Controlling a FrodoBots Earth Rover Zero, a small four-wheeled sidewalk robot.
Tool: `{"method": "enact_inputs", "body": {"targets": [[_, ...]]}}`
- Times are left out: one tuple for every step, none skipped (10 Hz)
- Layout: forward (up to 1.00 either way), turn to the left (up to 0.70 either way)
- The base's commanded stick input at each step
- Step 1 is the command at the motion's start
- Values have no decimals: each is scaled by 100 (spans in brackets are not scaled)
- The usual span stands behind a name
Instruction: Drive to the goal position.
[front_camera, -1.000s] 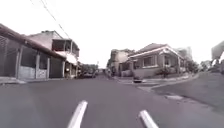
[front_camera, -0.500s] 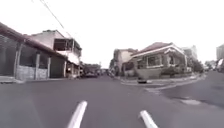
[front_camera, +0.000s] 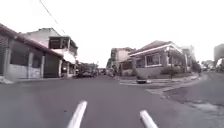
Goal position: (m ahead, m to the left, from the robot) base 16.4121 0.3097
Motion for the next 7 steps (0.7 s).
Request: {"method": "enact_inputs", "body": {"targets": [[100, 5], [100, 36], [100, 40], [100, 40], [100, 0], [100, 0], [100, 0]]}}
